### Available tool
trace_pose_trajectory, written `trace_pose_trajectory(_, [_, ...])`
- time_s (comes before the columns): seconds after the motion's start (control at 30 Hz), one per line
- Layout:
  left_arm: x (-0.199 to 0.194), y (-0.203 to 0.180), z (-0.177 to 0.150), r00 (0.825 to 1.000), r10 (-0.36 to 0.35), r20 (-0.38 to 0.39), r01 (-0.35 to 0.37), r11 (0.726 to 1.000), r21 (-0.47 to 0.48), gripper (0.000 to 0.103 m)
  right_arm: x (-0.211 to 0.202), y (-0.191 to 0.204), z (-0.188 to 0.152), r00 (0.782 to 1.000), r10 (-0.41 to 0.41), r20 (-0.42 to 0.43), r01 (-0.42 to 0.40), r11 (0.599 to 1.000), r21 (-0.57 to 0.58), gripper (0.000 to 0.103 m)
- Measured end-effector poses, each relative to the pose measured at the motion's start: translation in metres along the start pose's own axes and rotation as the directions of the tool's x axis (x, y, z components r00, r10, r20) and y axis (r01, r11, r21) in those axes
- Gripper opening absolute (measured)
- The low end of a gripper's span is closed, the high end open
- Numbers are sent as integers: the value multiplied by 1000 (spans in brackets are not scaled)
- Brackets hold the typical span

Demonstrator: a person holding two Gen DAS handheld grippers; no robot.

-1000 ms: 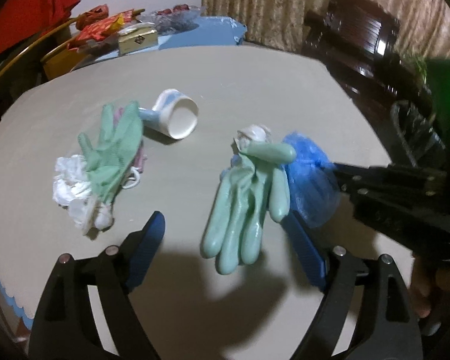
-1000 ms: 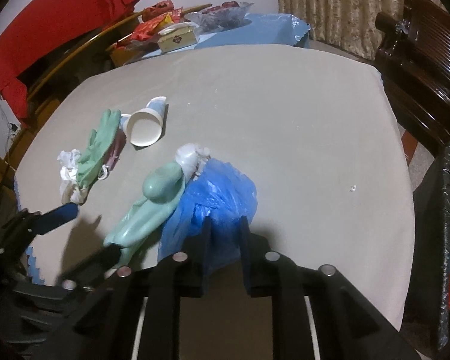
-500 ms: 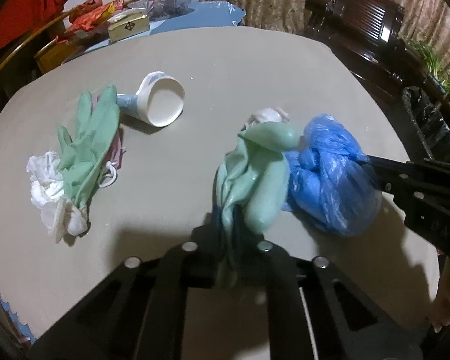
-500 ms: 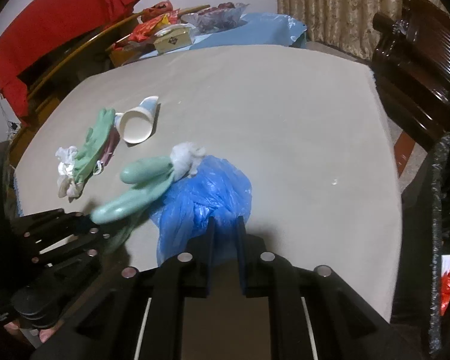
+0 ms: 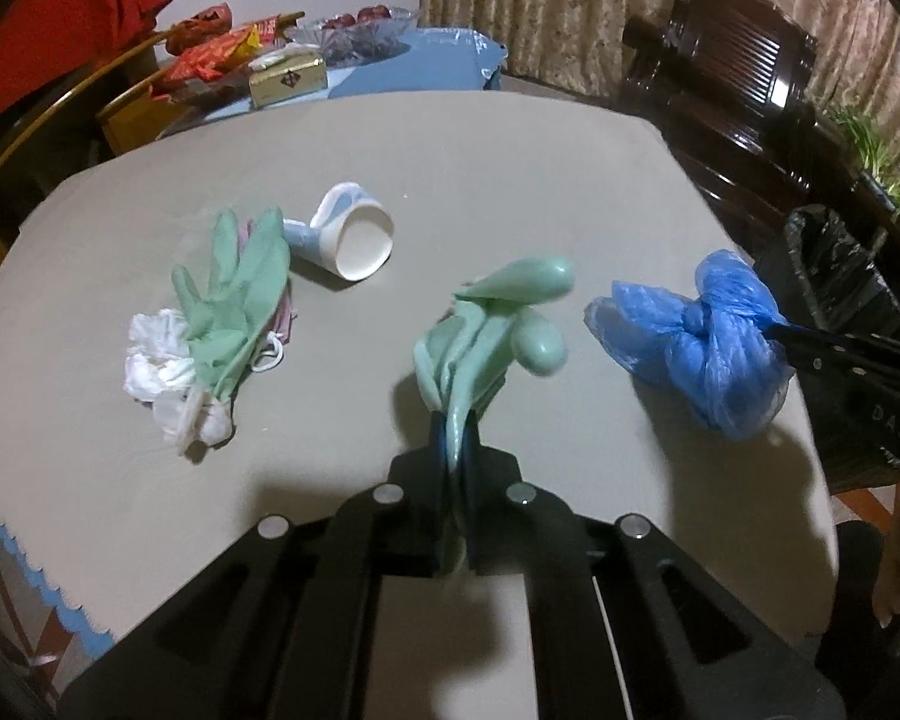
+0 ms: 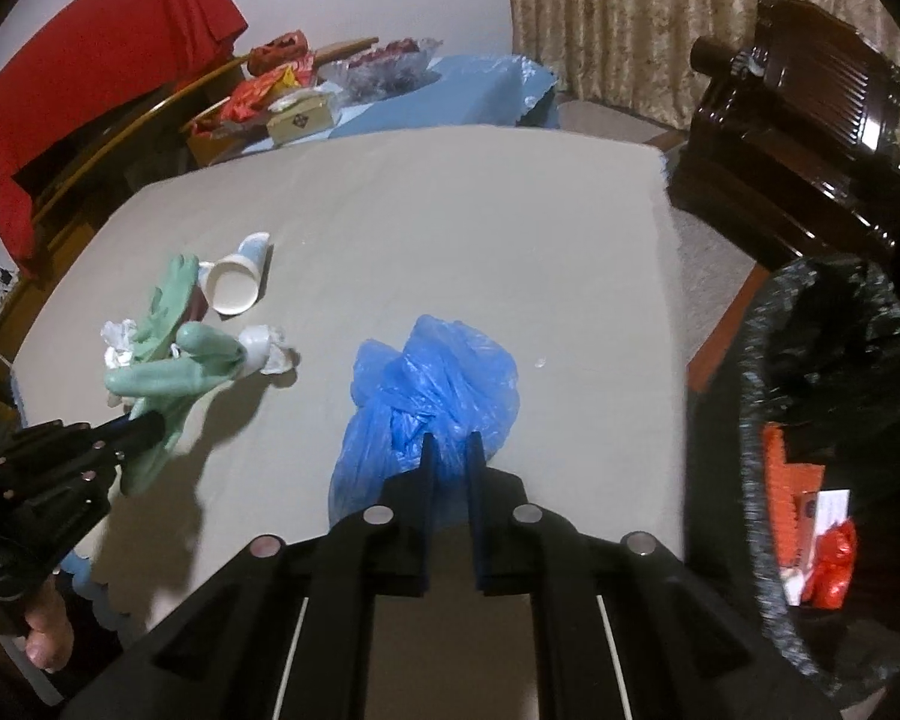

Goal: Collect trash
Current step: 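Carry the blue bag and green glove over the black bin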

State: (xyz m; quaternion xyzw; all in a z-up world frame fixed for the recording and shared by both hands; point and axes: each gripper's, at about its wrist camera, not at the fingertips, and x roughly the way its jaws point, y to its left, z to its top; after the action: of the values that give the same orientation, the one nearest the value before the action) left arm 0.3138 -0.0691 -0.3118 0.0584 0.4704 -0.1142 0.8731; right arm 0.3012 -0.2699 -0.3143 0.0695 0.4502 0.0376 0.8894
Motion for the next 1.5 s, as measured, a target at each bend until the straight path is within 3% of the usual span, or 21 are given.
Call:
trace_pose_trajectory(0.37, [-58, -48, 12, 997, -33, 66, 31, 999, 37, 4, -68, -26, 7, 996, -42, 83, 41, 999, 15, 8])
trace_pose_trajectory(0.77, [-92, -129, 21, 992, -83, 98, 74, 993, 90, 4, -130, -92, 0, 983, -123, 136, 112, 990, 83, 8])
trace_pose_trajectory(1.13, [-90, -212, 25, 987, -142, 76, 129, 979, 158, 4, -155, -165, -13, 971, -199, 135, 178, 972, 154, 8])
trace_pose_trajectory(1.5, [-65, -299, 49, 977, -208, 53, 192, 958, 215, 4, -147, -252, -16, 960, -267, 80, 244, 944, 222, 8])
